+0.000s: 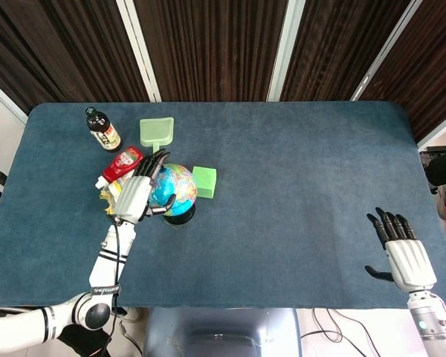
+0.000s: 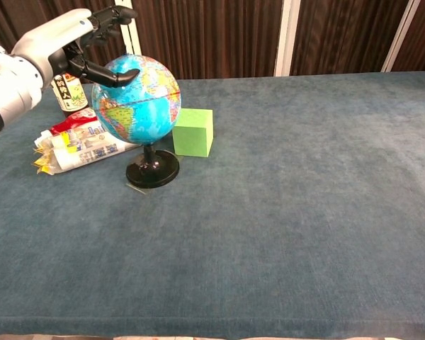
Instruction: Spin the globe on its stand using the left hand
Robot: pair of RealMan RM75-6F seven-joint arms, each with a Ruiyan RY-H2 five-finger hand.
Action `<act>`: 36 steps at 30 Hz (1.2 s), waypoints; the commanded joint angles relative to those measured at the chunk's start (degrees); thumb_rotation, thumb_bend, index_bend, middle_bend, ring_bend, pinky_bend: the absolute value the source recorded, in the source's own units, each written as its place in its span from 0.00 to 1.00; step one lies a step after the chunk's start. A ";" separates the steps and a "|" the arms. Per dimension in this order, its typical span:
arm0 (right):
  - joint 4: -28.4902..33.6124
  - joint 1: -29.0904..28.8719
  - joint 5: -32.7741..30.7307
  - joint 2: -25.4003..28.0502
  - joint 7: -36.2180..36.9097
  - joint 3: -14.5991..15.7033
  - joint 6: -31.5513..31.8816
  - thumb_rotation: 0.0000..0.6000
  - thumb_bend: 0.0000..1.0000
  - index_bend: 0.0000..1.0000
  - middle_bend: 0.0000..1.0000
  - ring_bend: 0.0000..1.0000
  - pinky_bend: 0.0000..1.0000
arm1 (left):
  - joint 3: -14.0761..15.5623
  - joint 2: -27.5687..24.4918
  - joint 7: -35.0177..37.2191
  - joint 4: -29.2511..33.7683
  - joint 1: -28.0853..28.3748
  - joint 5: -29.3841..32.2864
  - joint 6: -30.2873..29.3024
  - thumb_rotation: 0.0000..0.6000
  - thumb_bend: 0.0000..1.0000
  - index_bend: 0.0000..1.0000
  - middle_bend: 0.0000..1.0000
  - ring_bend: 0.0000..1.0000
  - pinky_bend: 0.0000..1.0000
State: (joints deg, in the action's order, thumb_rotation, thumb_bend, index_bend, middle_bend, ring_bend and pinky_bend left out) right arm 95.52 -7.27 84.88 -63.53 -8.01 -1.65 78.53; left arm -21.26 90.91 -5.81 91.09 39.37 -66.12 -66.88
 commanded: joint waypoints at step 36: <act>0.13 0.19 -0.10 0.03 -0.34 -0.01 0.37 1.00 0.10 0.00 0.00 0.00 0.00 | 1.32 -1.13 4.92 -6.53 -1.53 2.16 0.41 1.00 0.35 0.00 0.00 0.00 0.01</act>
State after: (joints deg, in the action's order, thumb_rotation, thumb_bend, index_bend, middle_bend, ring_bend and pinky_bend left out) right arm 95.65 -7.07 84.77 -63.51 -8.34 -1.65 78.89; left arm -19.93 89.73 -0.98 84.68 37.86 -64.04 -66.51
